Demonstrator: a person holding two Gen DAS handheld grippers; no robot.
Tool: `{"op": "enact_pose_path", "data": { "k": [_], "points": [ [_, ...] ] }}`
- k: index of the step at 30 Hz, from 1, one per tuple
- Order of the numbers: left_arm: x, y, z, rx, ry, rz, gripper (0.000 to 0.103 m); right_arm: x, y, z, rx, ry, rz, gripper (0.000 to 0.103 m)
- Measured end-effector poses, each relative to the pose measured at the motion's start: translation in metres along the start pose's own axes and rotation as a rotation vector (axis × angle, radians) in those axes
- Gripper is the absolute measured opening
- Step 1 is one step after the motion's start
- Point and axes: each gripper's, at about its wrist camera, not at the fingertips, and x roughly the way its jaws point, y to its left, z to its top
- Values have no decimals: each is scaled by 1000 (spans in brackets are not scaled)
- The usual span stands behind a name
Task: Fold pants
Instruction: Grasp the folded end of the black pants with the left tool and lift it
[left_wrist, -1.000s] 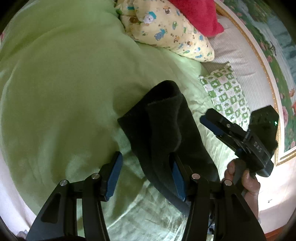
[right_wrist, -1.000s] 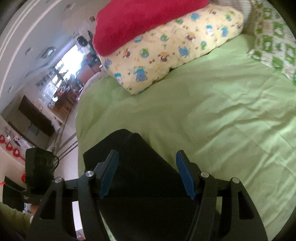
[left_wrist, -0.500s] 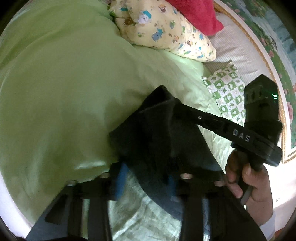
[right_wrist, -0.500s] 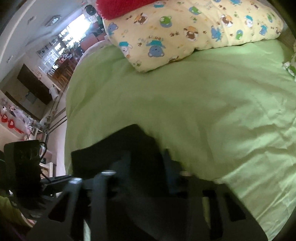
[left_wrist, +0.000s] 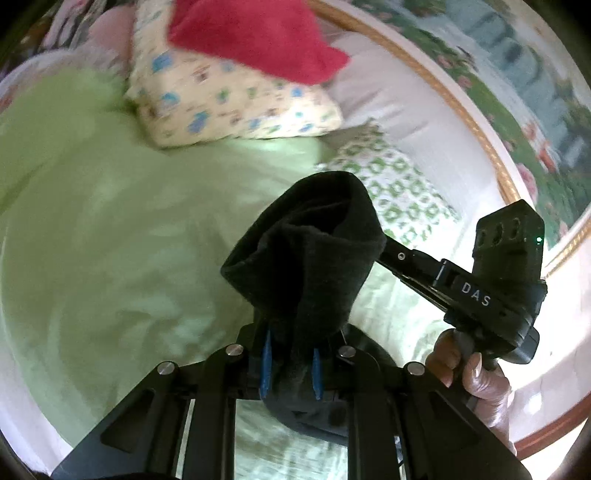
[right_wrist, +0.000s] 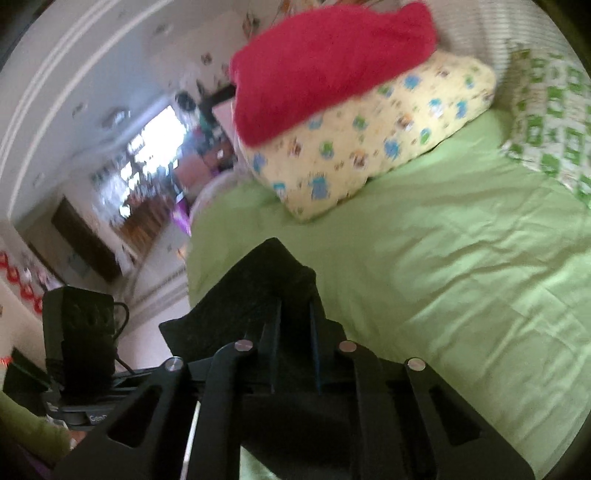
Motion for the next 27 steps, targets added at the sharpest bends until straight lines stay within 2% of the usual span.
{"op": "enact_pose_path", "data": {
  "k": [4,14,27],
  "points": [
    [-5,-30,-3,73,-16,-8,16,-40,-3,-6,28,-60,-1,6],
    [-13,-76,-21,173,4,-74,16,-95,-10,-26,56,-143,-37,6],
    [-5,-122,-43,268,44,-123,16,-142,-36,-54,143,-236,-48,5]
  ]
}}
